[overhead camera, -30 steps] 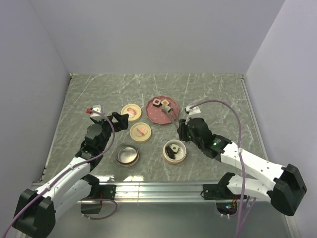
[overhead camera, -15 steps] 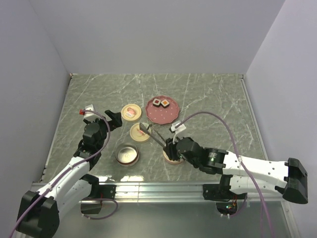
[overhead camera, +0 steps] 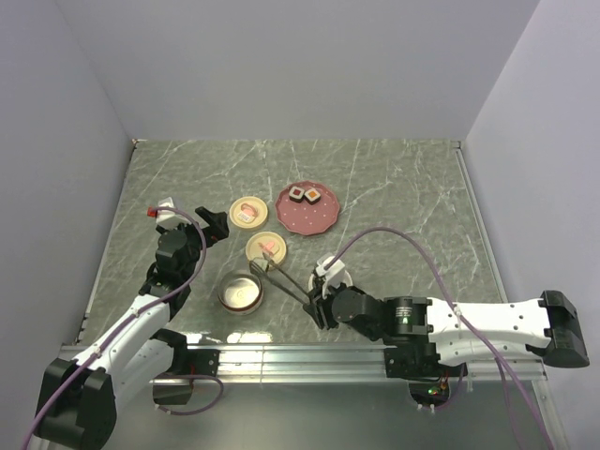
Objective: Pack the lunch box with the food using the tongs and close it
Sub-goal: Place the food into the lunch box
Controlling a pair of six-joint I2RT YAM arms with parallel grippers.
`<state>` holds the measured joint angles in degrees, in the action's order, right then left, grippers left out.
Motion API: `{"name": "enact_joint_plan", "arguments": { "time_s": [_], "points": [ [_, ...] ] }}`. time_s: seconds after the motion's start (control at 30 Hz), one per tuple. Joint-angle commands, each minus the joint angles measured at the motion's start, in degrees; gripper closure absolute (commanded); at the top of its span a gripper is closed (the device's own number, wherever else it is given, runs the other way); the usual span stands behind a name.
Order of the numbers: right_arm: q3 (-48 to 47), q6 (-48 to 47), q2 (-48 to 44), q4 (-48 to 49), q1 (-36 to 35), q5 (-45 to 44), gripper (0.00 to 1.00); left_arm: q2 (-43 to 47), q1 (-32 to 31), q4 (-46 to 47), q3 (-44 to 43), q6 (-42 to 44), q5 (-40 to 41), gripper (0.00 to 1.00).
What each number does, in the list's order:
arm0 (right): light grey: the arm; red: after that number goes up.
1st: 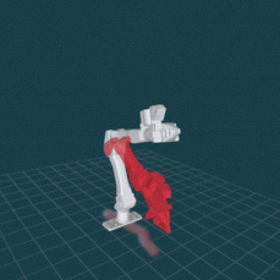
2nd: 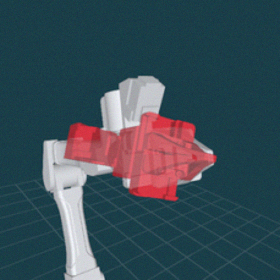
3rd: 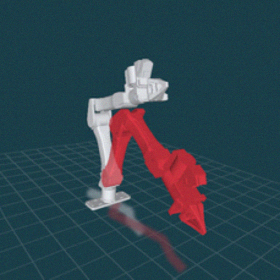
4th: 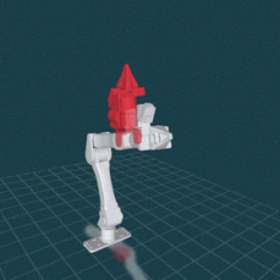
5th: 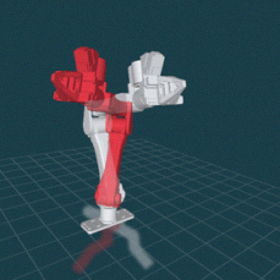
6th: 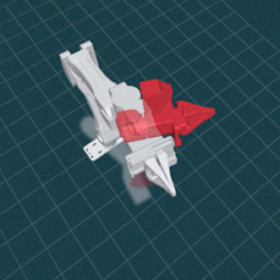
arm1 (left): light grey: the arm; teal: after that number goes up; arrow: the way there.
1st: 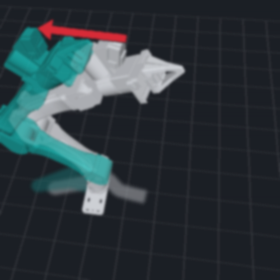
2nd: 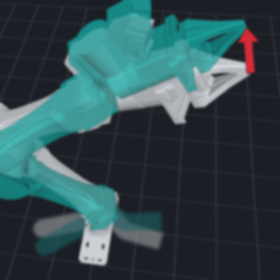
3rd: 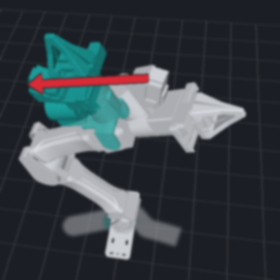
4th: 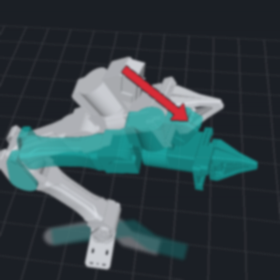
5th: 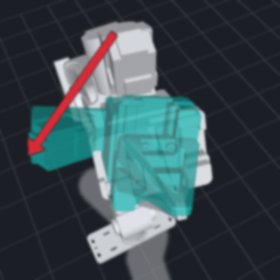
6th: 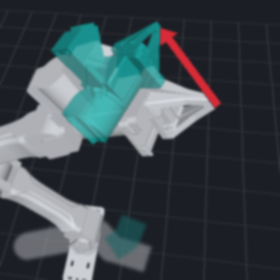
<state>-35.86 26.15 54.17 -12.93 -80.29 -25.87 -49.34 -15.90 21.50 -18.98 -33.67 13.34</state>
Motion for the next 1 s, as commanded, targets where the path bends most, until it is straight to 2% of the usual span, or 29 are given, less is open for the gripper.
{"name": "enact_joint_plan", "arguments": {
  "time_s": [0.0,0.47,0.77,0.9,0.97],
  "points": [
    [-0.8,0.7,1.2,2.7,-2.2,-2.6,0.85,0.2,0.4,1.1,-1.8,-0.5,-1.0,0.01],
    [-2.3,-3.4,3.3,6.3,-5.2,-0.1,0.85,0.2,0.7,1.4,-1.7,-0.5,-1.5,0.01],
    [-4.8,-4.8,8.5,6.9,-5.4,1.6,0.84,0.0,0.7,1.4,-1.7,-0.5,-1.6,0.00],
    [-5.0,-4.9,8.4,6.6,-5.4,0.7,0.74,0.1,0.8,1.4,-1.7,-0.5,-1.6,0.01],
    [-4.8,-5.0,7.5,6.7,-5.3,0.6,0.63,0.1,0.8,1.4,-1.7,-0.6,-1.6,0.00]
  ]
}}
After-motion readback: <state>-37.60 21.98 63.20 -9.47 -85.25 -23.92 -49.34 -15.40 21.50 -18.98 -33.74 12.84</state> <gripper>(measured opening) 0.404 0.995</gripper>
